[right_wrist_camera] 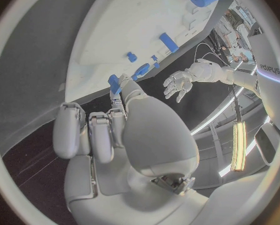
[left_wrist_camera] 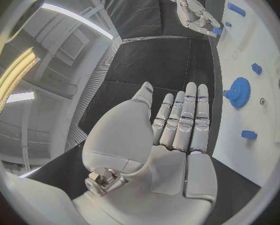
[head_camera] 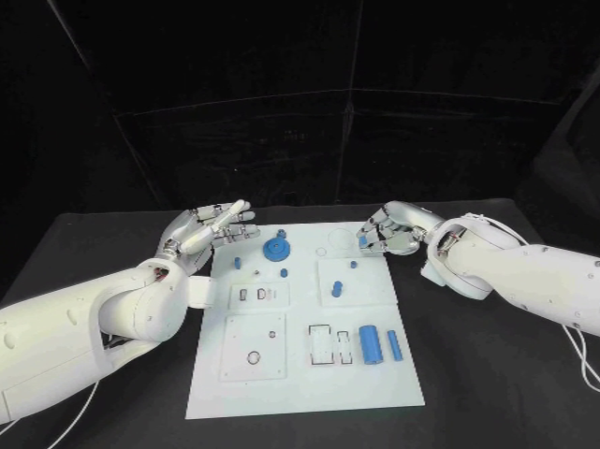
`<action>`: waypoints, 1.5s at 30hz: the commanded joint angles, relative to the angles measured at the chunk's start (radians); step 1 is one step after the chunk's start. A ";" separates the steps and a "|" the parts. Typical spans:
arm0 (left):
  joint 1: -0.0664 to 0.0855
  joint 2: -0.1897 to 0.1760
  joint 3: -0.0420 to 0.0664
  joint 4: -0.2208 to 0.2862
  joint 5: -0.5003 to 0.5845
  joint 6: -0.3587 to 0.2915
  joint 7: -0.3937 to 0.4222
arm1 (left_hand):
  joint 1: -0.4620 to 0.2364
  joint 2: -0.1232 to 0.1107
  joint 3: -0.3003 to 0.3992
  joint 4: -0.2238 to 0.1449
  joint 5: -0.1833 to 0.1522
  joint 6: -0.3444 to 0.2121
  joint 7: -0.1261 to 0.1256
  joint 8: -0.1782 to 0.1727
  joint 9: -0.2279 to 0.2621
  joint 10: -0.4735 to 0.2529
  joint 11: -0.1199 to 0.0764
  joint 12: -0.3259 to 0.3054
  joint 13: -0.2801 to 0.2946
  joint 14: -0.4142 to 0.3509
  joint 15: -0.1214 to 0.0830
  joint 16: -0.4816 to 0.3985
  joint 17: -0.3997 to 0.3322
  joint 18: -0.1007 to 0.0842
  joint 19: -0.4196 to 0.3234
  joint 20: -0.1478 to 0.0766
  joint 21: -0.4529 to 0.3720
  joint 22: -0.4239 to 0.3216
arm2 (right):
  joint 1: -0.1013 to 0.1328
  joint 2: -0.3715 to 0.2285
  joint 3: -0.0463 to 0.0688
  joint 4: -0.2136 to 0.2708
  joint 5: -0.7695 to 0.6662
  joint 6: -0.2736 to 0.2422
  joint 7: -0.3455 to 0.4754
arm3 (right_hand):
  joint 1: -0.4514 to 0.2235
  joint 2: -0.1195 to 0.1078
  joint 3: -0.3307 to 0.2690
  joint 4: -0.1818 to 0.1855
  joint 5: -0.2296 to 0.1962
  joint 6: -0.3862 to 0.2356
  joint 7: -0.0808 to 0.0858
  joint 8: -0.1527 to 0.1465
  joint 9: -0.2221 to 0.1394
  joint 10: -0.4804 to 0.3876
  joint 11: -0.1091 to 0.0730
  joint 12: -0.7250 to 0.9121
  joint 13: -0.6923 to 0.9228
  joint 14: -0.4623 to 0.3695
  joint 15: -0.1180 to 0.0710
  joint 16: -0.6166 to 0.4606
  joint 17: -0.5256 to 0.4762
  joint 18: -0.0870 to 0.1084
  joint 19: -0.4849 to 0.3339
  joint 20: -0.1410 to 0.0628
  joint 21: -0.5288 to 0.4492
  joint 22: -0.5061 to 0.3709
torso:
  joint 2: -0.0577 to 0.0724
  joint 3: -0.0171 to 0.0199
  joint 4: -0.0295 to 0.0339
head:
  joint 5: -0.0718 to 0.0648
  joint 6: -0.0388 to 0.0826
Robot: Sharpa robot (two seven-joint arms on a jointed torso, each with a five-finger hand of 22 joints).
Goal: Assemble the parts on the task board
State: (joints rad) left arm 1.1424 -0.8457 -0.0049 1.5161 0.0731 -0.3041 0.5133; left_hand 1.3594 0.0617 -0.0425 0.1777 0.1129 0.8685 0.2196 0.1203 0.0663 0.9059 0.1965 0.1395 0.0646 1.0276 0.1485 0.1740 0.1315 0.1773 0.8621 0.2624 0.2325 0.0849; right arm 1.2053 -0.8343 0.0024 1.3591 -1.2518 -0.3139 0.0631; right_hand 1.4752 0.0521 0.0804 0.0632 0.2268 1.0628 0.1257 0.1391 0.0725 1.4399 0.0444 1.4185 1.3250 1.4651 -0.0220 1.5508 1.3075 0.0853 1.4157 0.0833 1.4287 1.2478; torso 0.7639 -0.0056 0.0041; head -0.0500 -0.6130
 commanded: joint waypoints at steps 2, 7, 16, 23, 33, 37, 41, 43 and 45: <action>0.001 -0.001 0.001 0.004 -0.002 0.010 0.007 | 0.002 0.004 0.000 -0.009 -0.003 0.006 0.024 -0.005 -0.001 0.010 0.000 -0.005 -0.001 0.002 0.003 -0.007 0.001 0.007 0.007 0.000 -0.003 -0.001 | 0.003 -0.010 0.001 0.082 -0.075 -0.115 -0.078 | 0.006 0.020 0.008 0.003 0.000 0.010 -0.004 0.004 0.002 -0.005 -0.005 -0.006 0.068 0.095 -0.009 0.003 0.214 -0.020 0.003 -0.006 0.007 0.005 | -0.006 -0.0061 0.0027 | 0.001 0.000; 0.002 0.000 0.001 0.001 -0.002 0.009 0.006 | 0.002 0.004 0.000 -0.009 -0.003 0.006 0.024 -0.005 -0.001 0.010 0.000 -0.005 -0.001 0.002 0.003 -0.007 0.001 0.007 0.007 0.000 -0.003 -0.001 | 0.004 0.004 0.001 0.160 -0.095 -0.137 -0.127 | -0.007 0.013 0.012 0.007 -0.003 0.010 -0.004 0.003 0.001 -0.007 -0.005 -0.009 0.065 0.095 -0.009 0.003 0.214 -0.021 0.004 -0.006 0.008 0.006 | -0.015 -0.0119 0.0061 | 0.006 -0.005; 0.002 0.004 0.001 -0.005 -0.002 0.009 0.007 | 0.003 0.005 0.000 -0.009 -0.003 0.006 0.024 -0.005 -0.001 0.010 0.000 -0.005 -0.001 0.002 0.003 -0.008 0.001 0.007 0.007 0.000 -0.003 -0.001 | 0.003 0.109 0.001 0.188 -0.084 -0.124 -0.166 | -0.016 0.010 0.018 0.010 -0.010 0.012 -0.005 0.004 0.001 -0.006 -0.006 -0.010 0.065 0.095 -0.010 0.003 0.215 -0.021 0.004 -0.007 0.008 0.005 | -0.029 -0.0214 0.0160 | 0.037 -0.017; 0.002 0.006 0.001 -0.012 -0.002 0.007 0.009 | 0.003 0.005 0.000 -0.009 -0.003 0.006 0.024 -0.005 -0.001 0.010 0.000 -0.005 -0.001 0.002 0.003 -0.008 0.001 0.007 0.007 0.000 -0.003 -0.001 | -0.006 0.198 0.000 0.153 -0.078 -0.097 -0.174 | -0.015 0.012 0.026 0.008 -0.013 0.013 -0.006 0.004 0.001 -0.005 -0.008 -0.011 0.065 0.095 -0.011 0.003 0.215 -0.021 0.005 -0.008 0.008 0.007 | -0.034 -0.0263 0.0168 | 0.060 -0.028; 0.003 0.007 0.001 -0.009 -0.002 0.003 0.011 | 0.003 0.006 0.000 -0.009 -0.003 0.006 0.024 -0.005 -0.001 0.010 0.000 -0.006 -0.001 0.002 0.003 -0.008 0.001 0.007 0.007 0.000 -0.004 -0.002 | -0.070 0.275 0.000 0.125 -0.134 -0.067 -0.260 | -0.013 0.011 0.034 0.003 -0.015 0.014 -0.007 0.004 0.001 -0.006 -0.008 -0.012 0.064 0.095 -0.012 0.002 0.213 -0.020 0.004 -0.008 0.007 0.005 | -0.034 -0.0266 0.0181 | 0.082 -0.043; 0.004 0.006 0.001 -0.010 -0.002 0.002 0.011 | 0.003 0.006 0.000 -0.009 -0.003 0.006 0.024 -0.005 -0.001 0.010 0.000 -0.006 -0.001 0.002 0.003 -0.008 0.001 0.007 0.007 0.000 -0.004 -0.002 | -0.088 0.295 0.000 0.107 -0.170 -0.053 -0.303 | -0.012 0.008 0.037 0.000 -0.014 0.014 -0.007 0.004 0.001 -0.007 -0.008 -0.015 0.062 0.094 -0.012 0.002 0.212 -0.020 0.003 -0.009 0.007 0.004 | -0.033 -0.0263 0.0185 | 0.087 -0.049; 0.004 0.007 0.001 -0.011 -0.002 0.001 0.011 | 0.003 0.006 0.000 -0.009 -0.003 0.006 0.024 -0.005 -0.001 0.010 0.000 -0.006 -0.001 0.002 0.003 -0.008 0.001 0.007 0.007 0.000 -0.004 -0.002 | -0.099 0.308 0.000 0.094 -0.193 -0.047 -0.324 | -0.012 0.008 0.037 0.000 -0.014 0.014 -0.007 0.004 0.001 -0.007 -0.008 -0.015 0.062 0.094 -0.012 0.002 0.212 -0.020 0.003 -0.009 0.007 0.004 | -0.033 -0.0254 0.0170 | 0.092 -0.053; 0.004 0.008 0.001 -0.012 -0.002 0.002 0.011 | 0.003 0.006 0.000 -0.009 -0.003 0.007 0.024 -0.005 -0.001 0.011 0.000 -0.006 -0.001 0.002 0.003 -0.008 0.001 0.007 0.008 0.000 -0.004 -0.002 | -0.103 0.313 0.000 0.089 -0.200 -0.045 -0.330 | -0.012 0.008 0.037 0.000 -0.014 0.014 -0.007 0.004 0.001 -0.007 -0.008 -0.015 0.062 0.094 -0.012 0.002 0.212 -0.020 0.003 -0.009 0.007 0.004 | -0.033 -0.0240 0.0162 | 0.095 -0.055; 0.004 0.010 0.001 -0.012 -0.002 0.002 0.011 | 0.003 0.006 0.000 -0.009 -0.003 0.007 0.024 -0.005 -0.001 0.011 0.000 -0.006 -0.001 0.002 0.003 -0.008 0.001 0.007 0.008 0.000 -0.004 -0.002 | -0.106 0.317 0.000 0.086 -0.205 -0.043 -0.333 | -0.012 0.008 0.037 0.000 -0.014 0.014 -0.007 0.004 0.001 -0.007 -0.008 -0.015 0.062 0.094 -0.012 0.002 0.212 -0.020 0.003 -0.009 0.007 0.004 | -0.032 -0.0234 0.0162 | 0.096 -0.056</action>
State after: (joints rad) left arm 1.1442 -0.8378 -0.0047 1.5031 0.0731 -0.3056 0.5140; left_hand 1.3594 0.0617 -0.0425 0.1722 0.1129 0.8685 0.2196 0.1203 0.0663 0.9094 0.2001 0.1395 0.0646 1.0276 0.1485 0.1703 0.1320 0.1772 0.8621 0.2624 0.2325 0.0844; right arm 1.0986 -0.5191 0.0019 1.4461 -1.4149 -0.3741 -0.2340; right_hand 1.4555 0.0527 0.1099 0.0633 0.2124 1.0628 0.1257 0.1362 0.0722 1.4360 0.0411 1.4053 1.3267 1.4650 -0.0289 1.5508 1.3073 0.0693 1.4172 0.0818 1.4325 1.2523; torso 0.7308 -0.0306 0.0221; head 0.0445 -0.6672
